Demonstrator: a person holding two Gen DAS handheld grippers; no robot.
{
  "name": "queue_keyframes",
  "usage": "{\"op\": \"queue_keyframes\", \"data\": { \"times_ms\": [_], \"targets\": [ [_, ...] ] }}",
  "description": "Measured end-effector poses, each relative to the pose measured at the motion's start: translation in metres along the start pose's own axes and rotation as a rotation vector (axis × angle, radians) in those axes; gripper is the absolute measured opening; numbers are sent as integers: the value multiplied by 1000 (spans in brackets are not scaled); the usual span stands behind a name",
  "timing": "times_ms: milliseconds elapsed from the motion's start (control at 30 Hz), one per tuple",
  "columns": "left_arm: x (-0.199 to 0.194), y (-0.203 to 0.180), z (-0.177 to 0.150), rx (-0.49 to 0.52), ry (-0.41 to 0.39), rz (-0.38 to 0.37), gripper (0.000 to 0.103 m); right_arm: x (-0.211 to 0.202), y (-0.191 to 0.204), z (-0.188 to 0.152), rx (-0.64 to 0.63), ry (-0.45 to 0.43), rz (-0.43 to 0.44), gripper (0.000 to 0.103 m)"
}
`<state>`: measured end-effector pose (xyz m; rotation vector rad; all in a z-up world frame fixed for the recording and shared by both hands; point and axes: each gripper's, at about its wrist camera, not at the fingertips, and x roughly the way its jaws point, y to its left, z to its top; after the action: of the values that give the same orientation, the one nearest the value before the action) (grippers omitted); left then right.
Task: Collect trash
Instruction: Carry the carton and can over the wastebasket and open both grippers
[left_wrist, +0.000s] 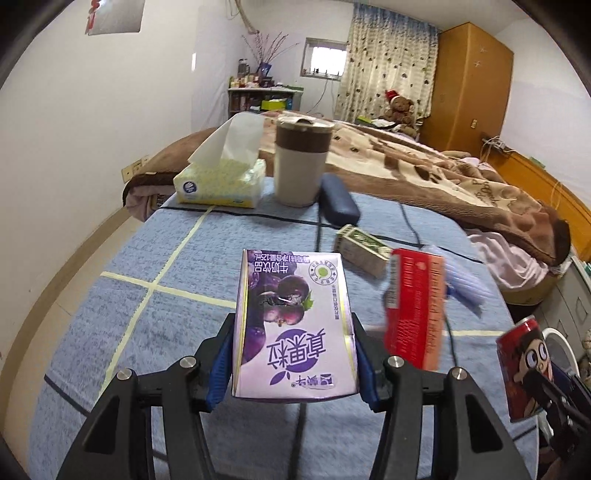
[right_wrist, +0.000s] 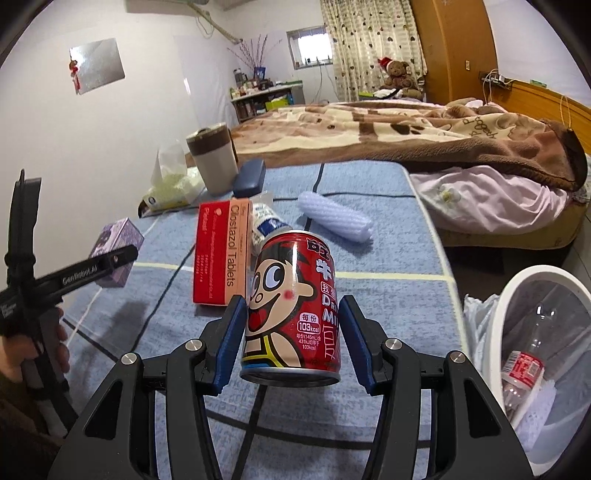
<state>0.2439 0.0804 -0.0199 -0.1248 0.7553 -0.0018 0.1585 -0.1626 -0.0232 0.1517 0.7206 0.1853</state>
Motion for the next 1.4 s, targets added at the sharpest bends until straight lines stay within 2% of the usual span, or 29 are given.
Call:
{"op": "queue_keyframes", "data": {
  "times_ms": [333, 667, 1067, 1400],
  "targets": [
    [-43, -47, -13, 73, -50, -89, 56, -32, -20, -1, 33, -59, -16, 53],
    [-78, -111, -29, 169, -91, -188, 56, -69, -51, -5, 84, -130, -67, 53],
    [-103, -187, -50, 273, -111, -307, 56, -103, -94, -16, 148, -183, -166, 53],
    [-111, -237, -67, 352, -97, -380, 56, -118, -126, -22, 201, -202, -227, 53]
  ]
}}
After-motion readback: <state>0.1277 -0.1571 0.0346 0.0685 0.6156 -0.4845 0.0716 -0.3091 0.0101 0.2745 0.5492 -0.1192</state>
